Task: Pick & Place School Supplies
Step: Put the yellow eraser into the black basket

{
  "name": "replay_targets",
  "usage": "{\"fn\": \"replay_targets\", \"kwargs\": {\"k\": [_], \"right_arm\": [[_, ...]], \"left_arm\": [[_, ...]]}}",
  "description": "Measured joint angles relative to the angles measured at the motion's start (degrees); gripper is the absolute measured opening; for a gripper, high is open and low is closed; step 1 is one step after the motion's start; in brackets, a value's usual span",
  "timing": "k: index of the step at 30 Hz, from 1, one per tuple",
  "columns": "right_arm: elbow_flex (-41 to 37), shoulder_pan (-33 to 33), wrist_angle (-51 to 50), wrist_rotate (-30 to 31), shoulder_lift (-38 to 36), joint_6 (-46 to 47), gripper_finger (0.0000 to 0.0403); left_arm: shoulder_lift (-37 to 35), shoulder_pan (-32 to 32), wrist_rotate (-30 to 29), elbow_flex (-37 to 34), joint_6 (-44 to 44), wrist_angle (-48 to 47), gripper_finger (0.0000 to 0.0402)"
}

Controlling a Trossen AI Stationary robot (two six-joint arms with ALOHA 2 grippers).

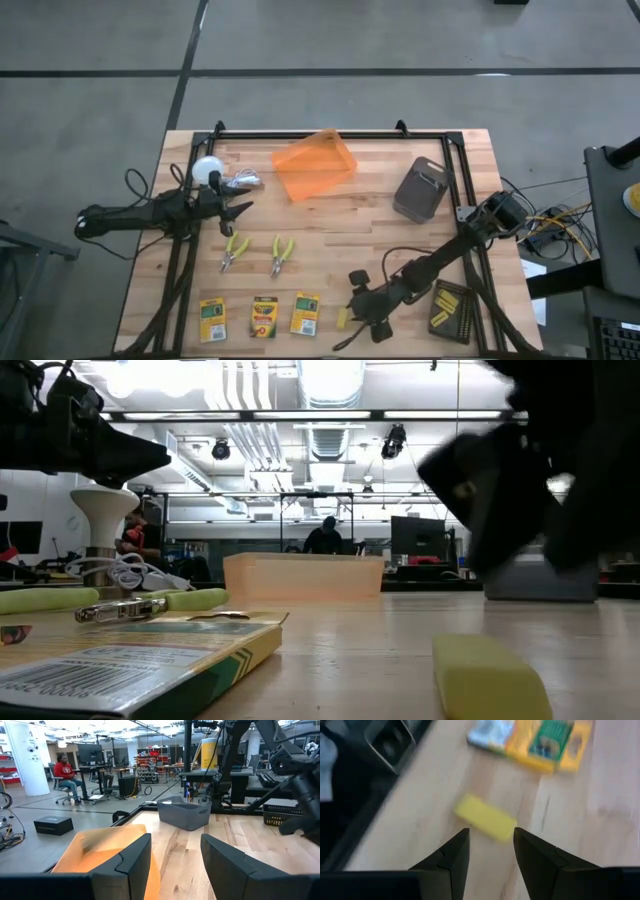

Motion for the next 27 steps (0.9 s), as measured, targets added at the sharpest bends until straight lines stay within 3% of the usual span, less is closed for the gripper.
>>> {"fn": "replay_targets", "kwargs": {"k": [6,16,27], "right_arm": [[0.1,-0.1,6.9,4.5,1.0,-3.8,0.0148],[0.1,0.0,13.6,0.2,8.4,-10.5,0.0148],[0.2,0.0,14.5,-0.6,9.2,-15.9,0.0148]], "left_arm": [[0.0,0.0,0.0,0.0,0.0,0.0,0.0179],[0.0,0.0,0.0,0.0,0.0,0.0,0.0179],[0.0,0.0,0.0,0.0,0.0,0.0,0.0179]]}}
